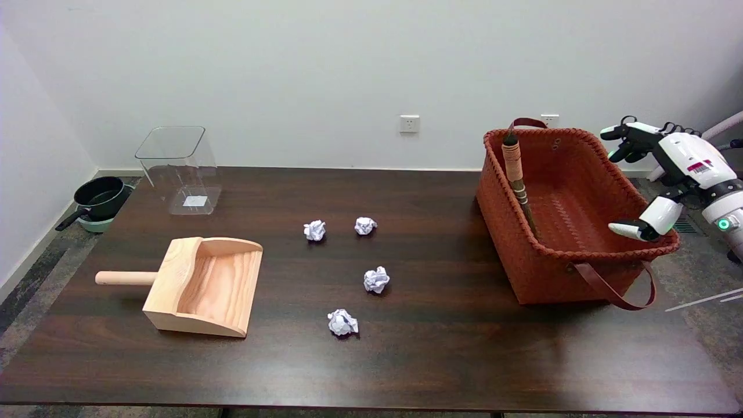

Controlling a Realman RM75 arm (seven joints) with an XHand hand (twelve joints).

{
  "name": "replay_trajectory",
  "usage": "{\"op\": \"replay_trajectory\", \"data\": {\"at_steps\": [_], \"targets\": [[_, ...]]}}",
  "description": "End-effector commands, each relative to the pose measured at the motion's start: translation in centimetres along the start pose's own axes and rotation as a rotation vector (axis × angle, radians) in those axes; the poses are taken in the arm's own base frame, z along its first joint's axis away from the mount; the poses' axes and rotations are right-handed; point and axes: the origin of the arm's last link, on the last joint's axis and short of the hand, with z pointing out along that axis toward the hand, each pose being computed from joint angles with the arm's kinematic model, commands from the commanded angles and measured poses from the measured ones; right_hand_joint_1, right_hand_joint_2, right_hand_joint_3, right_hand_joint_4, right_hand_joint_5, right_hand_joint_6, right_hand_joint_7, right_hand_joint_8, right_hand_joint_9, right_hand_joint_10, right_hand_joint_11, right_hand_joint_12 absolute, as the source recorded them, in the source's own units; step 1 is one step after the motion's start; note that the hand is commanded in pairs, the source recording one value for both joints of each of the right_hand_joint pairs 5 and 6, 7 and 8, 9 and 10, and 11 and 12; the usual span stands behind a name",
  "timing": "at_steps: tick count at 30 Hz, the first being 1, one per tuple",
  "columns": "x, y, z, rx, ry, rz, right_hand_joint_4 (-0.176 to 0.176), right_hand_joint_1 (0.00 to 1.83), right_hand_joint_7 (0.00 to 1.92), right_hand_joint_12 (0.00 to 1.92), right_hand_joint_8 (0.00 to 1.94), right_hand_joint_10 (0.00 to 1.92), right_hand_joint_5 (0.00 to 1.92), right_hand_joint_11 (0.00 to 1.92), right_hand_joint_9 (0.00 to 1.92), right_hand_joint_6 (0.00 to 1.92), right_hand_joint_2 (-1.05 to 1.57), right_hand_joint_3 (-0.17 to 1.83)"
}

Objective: Pick up the broom in the basket.

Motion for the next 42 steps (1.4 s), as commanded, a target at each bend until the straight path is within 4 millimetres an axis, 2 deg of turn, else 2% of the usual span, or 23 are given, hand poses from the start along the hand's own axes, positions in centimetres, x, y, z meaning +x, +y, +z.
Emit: {"op": "replay_trajectory", "data": {"at_steps": [1,5,11,24,35,42], "targets": [[-1.9,-0.1,0.1,-0.005,-0.045,0.025,0.000,1.24,0.81,0.75,0.81,0.64,0.48,0.75,0.64,0.48,-0.51,1.31],[-2.4,-0.2,1.5,0.014,-0.061,0.009,0.000,1.24,0.81,0.75,0.81,0.64,0.48,0.75,0.64,0.48,-0.51,1.32],[-2.0,0.3,2.3,-0.003,-0.057,0.000,0.000,1.24,0.81,0.75,0.81,0.64,0.47,0.75,0.64,0.47,-0.51,1.31],[-1.9,-0.6,2.8,0.029,-0.065,0.002,0.000,1.24,0.81,0.75,0.81,0.64,0.44,0.75,0.64,0.44,-0.51,1.30],[-2.2,-1.1,2.1,0.044,-0.089,-0.004,0.000,1.28,0.80,0.76,0.80,0.65,0.39,0.76,0.65,0.39,-0.52,1.30],[-1.6,-2.7,3.2,0.079,-0.035,0.041,0.000,1.29,0.80,0.76,0.80,0.64,0.36,0.76,0.64,0.36,-0.51,1.29]]}}
